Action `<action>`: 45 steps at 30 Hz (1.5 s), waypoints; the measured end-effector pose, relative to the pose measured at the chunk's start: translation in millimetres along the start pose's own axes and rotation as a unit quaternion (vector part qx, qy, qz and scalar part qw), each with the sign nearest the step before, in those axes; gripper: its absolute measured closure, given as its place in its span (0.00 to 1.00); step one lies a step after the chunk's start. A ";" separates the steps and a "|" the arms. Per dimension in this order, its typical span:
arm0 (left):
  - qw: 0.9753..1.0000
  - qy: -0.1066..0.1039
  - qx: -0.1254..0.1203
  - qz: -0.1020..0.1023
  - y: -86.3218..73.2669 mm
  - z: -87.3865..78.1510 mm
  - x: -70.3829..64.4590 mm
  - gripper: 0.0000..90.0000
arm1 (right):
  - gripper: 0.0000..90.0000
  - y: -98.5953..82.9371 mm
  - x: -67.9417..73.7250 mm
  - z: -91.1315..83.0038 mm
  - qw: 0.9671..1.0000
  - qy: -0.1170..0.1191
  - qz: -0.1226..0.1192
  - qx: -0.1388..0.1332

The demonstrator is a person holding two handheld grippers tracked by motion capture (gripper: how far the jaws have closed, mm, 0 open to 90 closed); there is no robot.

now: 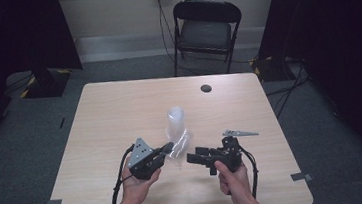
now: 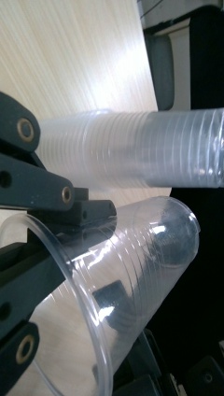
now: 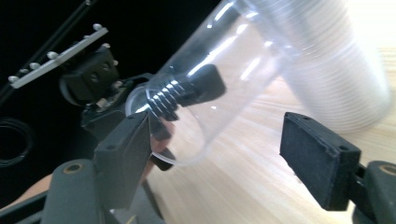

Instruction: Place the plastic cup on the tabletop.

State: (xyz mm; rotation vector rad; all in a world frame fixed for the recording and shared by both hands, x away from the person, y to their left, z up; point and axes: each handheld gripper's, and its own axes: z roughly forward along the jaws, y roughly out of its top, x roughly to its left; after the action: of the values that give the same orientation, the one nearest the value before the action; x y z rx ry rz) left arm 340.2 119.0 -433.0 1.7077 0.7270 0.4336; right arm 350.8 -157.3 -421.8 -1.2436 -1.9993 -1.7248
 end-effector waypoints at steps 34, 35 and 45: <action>0.982 -0.075 0.173 0.028 3.5 11.8 0.3 1.00 | 0.28 1.2 10.8 -6.9 0.971 -0.102 -0.211 0.052; 0.978 -0.086 0.188 0.029 2.4 14.2 -0.1 1.00 | 0.28 0.1 11.4 -5.1 0.969 -0.100 -0.217 0.057; 0.968 -0.120 0.220 0.032 -0.7 19.1 -3.4 1.00 | 0.22 -5.1 15.9 4.0 0.960 -0.085 -0.249 0.092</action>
State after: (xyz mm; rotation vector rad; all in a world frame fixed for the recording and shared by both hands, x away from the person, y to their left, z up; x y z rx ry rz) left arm 349.6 102.9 -438.3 2.1598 0.6198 0.1061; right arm 338.8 -146.4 -416.3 -0.9027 -2.6843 -1.6091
